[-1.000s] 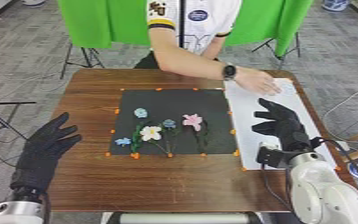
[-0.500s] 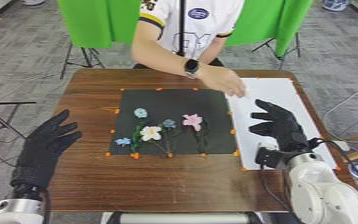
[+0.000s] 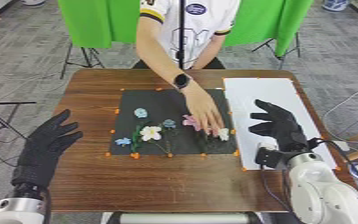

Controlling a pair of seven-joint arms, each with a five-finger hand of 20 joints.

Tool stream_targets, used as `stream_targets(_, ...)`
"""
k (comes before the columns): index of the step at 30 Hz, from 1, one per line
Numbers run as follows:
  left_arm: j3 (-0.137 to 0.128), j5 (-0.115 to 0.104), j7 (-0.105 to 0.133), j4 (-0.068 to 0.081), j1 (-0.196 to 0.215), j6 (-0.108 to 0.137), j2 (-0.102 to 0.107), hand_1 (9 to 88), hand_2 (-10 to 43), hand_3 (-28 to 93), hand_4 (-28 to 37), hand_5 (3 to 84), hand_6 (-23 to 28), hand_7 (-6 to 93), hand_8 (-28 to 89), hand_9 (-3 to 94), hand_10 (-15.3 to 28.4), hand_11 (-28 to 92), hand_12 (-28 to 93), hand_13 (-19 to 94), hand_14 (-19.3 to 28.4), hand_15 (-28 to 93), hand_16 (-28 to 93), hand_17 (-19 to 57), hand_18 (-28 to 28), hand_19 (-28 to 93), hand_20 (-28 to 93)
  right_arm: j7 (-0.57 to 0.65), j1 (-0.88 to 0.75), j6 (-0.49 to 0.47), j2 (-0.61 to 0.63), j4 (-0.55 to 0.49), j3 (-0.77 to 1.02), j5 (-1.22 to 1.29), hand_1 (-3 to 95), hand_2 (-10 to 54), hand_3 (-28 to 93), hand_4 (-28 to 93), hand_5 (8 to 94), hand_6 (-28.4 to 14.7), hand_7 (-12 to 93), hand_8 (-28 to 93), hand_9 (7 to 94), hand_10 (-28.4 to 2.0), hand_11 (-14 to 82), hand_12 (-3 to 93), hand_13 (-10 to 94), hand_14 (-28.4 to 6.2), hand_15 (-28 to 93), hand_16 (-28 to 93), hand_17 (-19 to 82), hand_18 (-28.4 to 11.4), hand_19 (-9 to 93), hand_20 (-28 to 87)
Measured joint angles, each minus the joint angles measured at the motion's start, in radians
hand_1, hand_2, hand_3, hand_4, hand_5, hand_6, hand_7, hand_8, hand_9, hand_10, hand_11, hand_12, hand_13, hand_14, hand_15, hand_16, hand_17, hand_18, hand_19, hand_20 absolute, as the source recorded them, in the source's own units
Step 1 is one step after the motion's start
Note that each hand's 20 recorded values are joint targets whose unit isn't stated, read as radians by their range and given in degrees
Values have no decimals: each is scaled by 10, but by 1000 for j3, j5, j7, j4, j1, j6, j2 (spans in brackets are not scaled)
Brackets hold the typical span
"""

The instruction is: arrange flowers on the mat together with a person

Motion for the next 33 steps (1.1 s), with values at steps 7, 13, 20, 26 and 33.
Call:
stream_targets(7, 0, 1, -4, 0, 0, 0, 0, 236, 55, 803, -279, 327, 72, 179, -120, 299, 187, 334, 94, 214, 250, 616, -124, -85, 224, 535, 77, -2, -1, -3, 0, 0, 1, 0, 207, 52, 727, -245, 434, -5, 139, -112, 482, -171, 172, 145, 459, -203, 578, 80, 173, -262, 624, 122)
stream_targets(13, 0, 2, -6, 0, 0, 0, 0, 237, 55, 802, -280, 328, 73, 179, -120, 301, 188, 336, 94, 215, 252, 620, -128, -85, 224, 537, 78, -3, -2, -4, 0, 0, 0, 0, 205, 53, 728, -245, 435, -4, 139, -113, 484, -170, 172, 144, 459, -203, 578, 80, 174, -262, 624, 123)
stream_targets(20, 0, 2, -5, 0, -1, 0, 0, 236, 56, 801, -280, 328, 73, 179, -120, 300, 187, 338, 94, 216, 252, 622, -129, -85, 225, 537, 78, -5, -1, -4, 0, 0, -2, 0, 203, 55, 728, -245, 436, -4, 139, -112, 486, -171, 173, 144, 459, -203, 579, 81, 173, -262, 624, 125)
stream_targets(26, 0, 2, -1, 0, -1, 0, 1, 236, 55, 801, -279, 328, 73, 179, -120, 300, 188, 338, 93, 216, 251, 622, -130, -85, 225, 537, 77, -10, -1, -4, 0, 0, -2, 0, 203, 56, 728, -244, 438, -4, 141, -113, 487, -171, 174, 144, 459, -203, 579, 80, 173, -262, 624, 125)
stream_targets(33, 2, 1, 9, 0, -1, 1, 2, 237, 55, 802, -279, 328, 73, 178, -120, 300, 188, 338, 93, 216, 251, 622, -130, -85, 224, 537, 77, -11, -2, -5, -1, 0, -2, 0, 202, 56, 730, -244, 438, -3, 142, -114, 489, -170, 175, 145, 459, -204, 580, 80, 173, -262, 623, 126)
